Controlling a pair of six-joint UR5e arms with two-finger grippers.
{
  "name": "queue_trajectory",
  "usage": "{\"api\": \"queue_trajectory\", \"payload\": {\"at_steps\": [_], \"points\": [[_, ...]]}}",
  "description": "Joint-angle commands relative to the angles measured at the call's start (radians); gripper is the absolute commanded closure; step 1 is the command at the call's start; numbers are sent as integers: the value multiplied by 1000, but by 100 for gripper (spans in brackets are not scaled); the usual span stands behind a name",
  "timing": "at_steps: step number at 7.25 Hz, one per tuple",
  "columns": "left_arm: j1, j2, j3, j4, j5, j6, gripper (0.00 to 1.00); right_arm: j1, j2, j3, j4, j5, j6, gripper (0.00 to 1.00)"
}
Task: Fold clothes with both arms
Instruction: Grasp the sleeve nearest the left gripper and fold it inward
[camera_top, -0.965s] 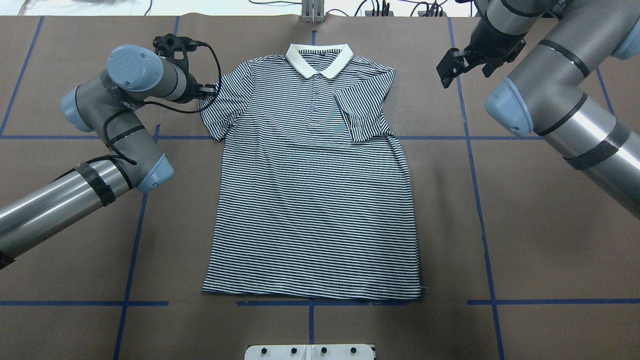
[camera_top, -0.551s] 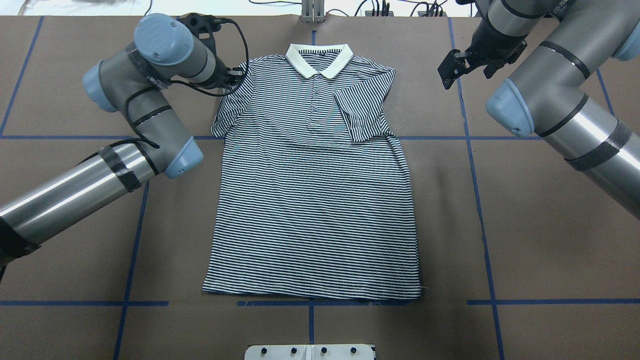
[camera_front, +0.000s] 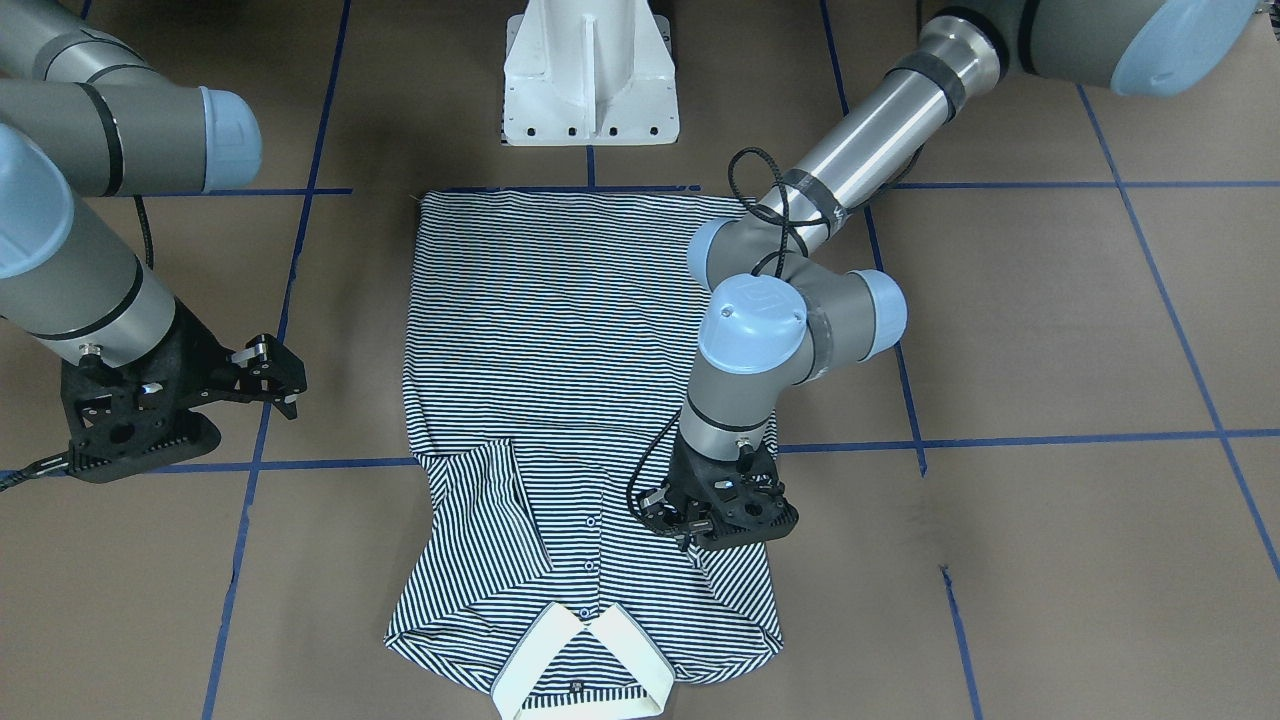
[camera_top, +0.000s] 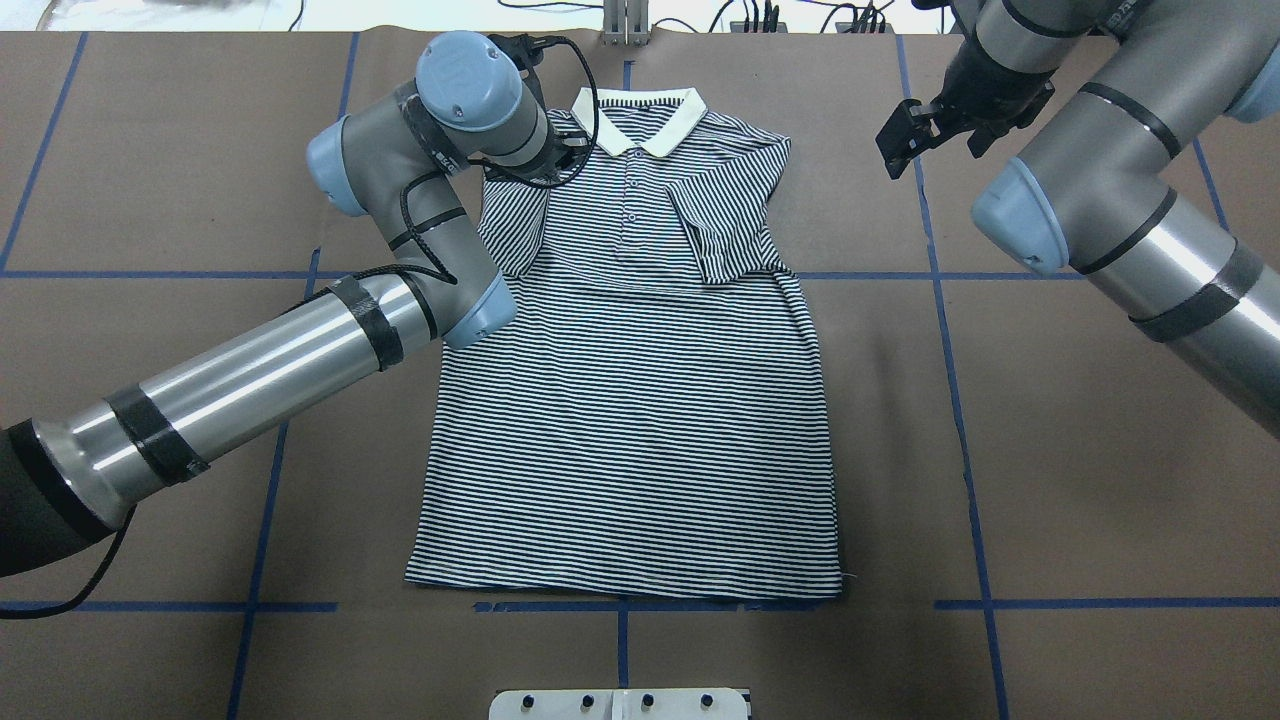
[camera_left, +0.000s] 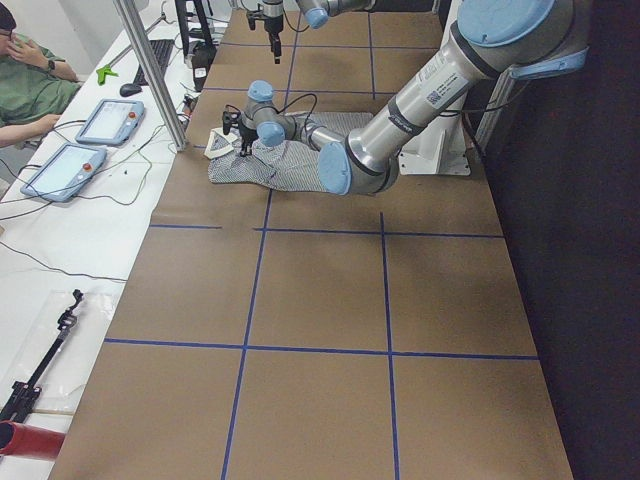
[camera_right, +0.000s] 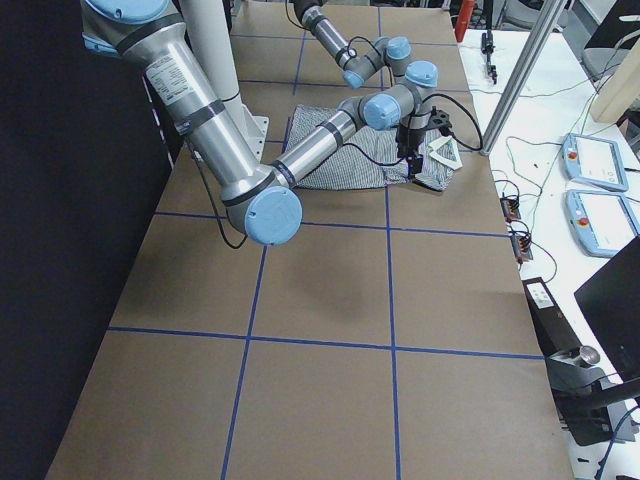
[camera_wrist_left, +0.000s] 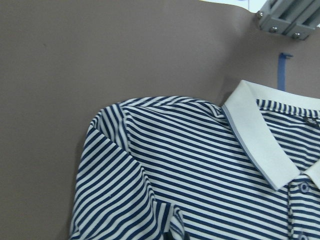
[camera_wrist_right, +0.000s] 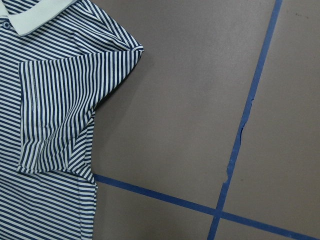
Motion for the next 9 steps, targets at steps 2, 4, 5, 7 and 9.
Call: {"api": "queue_trajectory", "payload": {"at_steps": [2,4,5,7,9], "points": [[3,-5,-28,-31,4,6,0,0,-7,13,-3,-14,0,0],[0,152,-268,-7,-86,12,0,0,-34,28,0,-20,71,0],[-1,287,-442,-2,-126,14,0,-12,-48,37,2,-26,200,0],[-3,432,-705,154,-131,70,0,-91,-133,170,2,-96,265,0],[16,525,-874,304,-113,98,0,-251,-255,342,40,-172,531,0]]}}
